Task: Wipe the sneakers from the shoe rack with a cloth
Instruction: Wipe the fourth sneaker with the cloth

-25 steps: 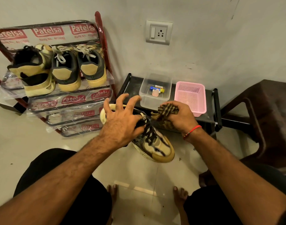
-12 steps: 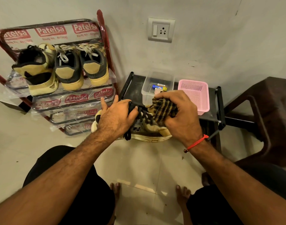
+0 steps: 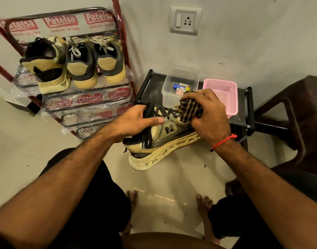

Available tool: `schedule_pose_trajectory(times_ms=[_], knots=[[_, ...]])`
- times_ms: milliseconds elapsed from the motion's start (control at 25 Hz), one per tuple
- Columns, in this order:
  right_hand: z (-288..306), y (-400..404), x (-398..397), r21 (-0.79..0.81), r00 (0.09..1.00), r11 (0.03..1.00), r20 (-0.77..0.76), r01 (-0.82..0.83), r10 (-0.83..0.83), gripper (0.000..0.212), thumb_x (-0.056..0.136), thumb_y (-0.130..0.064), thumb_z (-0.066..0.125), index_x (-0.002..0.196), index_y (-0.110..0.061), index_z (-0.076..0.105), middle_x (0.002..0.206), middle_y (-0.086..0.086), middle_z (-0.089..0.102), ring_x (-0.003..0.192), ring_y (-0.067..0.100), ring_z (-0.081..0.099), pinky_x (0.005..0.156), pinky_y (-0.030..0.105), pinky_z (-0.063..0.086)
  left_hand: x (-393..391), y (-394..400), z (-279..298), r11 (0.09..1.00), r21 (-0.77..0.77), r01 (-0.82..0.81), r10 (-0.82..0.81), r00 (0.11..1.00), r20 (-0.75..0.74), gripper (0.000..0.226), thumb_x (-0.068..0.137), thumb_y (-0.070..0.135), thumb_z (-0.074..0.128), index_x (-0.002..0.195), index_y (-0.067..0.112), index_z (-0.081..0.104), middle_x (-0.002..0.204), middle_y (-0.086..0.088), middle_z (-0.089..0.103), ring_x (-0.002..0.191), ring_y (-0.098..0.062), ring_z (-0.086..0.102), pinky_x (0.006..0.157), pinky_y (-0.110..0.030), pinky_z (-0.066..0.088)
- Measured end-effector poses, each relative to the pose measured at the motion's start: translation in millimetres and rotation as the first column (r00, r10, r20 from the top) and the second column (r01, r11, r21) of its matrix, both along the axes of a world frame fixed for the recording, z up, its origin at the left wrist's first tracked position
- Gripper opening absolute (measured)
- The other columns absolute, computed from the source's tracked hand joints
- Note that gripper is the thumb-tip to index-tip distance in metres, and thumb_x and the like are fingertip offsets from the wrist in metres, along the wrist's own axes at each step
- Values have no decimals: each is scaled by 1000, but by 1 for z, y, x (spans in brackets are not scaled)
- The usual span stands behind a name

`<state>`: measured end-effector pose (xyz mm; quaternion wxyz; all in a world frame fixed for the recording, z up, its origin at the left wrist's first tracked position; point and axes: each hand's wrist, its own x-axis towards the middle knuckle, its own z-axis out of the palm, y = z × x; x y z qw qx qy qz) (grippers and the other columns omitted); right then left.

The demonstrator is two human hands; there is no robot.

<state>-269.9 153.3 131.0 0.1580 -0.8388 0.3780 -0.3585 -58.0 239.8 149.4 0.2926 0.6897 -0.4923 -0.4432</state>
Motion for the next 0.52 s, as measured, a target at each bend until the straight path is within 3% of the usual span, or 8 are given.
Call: schedule_pose_trajectory(times_ms=[120, 280, 400, 520], knots=[[-6, -10, -5, -6, 1000, 1000, -22, -7, 7, 46, 77, 0, 76, 120, -13, 67, 116, 9, 60, 110, 22, 57, 96, 26, 50, -5, -2, -3, 997, -25, 68, -70, 996, -56, 25, 91, 33, 70, 113, 26, 64, 103, 6, 73, 95, -8, 71, 85, -28, 58], [-3, -2, 2, 85, 997, 995, 55, -52, 47, 48, 75, 5, 72, 117, -17, 68, 116, 6, 62, 111, 15, 55, 98, 17, 45, -12, -2, -12, 990, -142, -6, -8, 995, -99, 30, 98, 33, 62, 123, 18, 62, 105, -3, 72, 96, -16, 69, 81, -35, 56], [-2, 36, 19, 79, 976, 973, 57, -214, 210, 48, 74, 5, 72, 119, -13, 68, 117, 8, 58, 114, 19, 55, 101, 23, 47, -13, -2, -21, 983, -174, -67, 52, 995, -89, 29, 102, 29, 56, 129, 19, 57, 118, -7, 66, 110, -23, 65, 97, -49, 54], [5, 35, 16, -12, 934, 936, 73, -351, 350, 42, 78, -1, 70, 120, -7, 68, 118, 12, 58, 114, 22, 56, 100, 29, 49, -12, -4, -20, 967, -189, -170, 131, 970, -203, 26, 103, 30, 53, 127, 22, 60, 120, -4, 68, 114, -19, 64, 101, -42, 51]])
